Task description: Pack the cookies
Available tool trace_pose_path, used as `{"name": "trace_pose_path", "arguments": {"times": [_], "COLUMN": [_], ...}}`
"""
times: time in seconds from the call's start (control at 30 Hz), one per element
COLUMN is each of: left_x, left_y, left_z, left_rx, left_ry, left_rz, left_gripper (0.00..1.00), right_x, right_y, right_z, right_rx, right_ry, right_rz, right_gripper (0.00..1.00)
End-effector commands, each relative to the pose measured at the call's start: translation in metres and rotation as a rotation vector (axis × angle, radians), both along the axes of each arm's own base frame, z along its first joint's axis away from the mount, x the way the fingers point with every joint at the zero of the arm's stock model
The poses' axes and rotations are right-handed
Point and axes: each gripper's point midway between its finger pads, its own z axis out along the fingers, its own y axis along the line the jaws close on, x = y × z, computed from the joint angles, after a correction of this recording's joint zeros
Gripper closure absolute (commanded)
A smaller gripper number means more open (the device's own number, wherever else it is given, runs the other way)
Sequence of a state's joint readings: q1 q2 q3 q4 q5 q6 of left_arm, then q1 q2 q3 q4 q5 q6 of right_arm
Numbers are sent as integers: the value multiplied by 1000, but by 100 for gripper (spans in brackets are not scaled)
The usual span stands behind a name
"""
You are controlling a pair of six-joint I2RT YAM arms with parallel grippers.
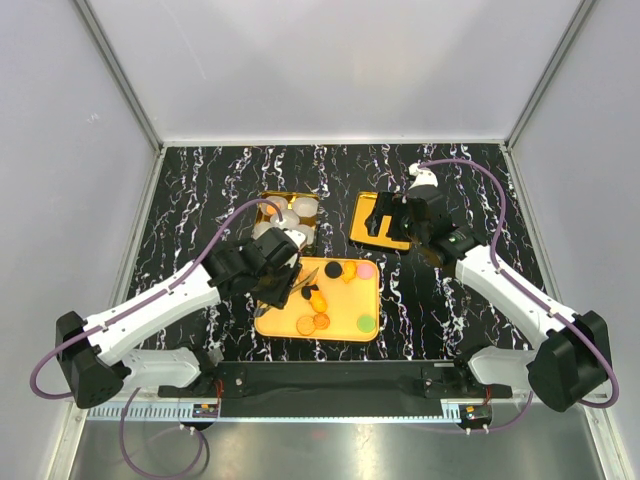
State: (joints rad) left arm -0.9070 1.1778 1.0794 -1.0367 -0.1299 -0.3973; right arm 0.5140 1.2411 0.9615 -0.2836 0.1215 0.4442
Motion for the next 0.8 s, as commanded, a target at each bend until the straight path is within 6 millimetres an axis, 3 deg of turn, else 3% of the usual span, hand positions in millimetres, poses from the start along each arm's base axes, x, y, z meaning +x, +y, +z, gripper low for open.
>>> {"name": "trace_pose_path", "arguments": {"times": [0.0, 0.77], "left_x": [1, -3], "left_y": [-12, -14], "left_z": [5, -8], "left_rx": [-58, -65], "left_ry": [-14, 13], "left_rz": [-13, -12], "left_gripper": [54, 50], "right_x": [10, 9], "right_y": [0, -1], "right_z": [25, 23], "right_rx": [8, 8], "right_ry": [-66, -63], "right_rz": [-16, -18], "right_gripper": [0, 0]}}
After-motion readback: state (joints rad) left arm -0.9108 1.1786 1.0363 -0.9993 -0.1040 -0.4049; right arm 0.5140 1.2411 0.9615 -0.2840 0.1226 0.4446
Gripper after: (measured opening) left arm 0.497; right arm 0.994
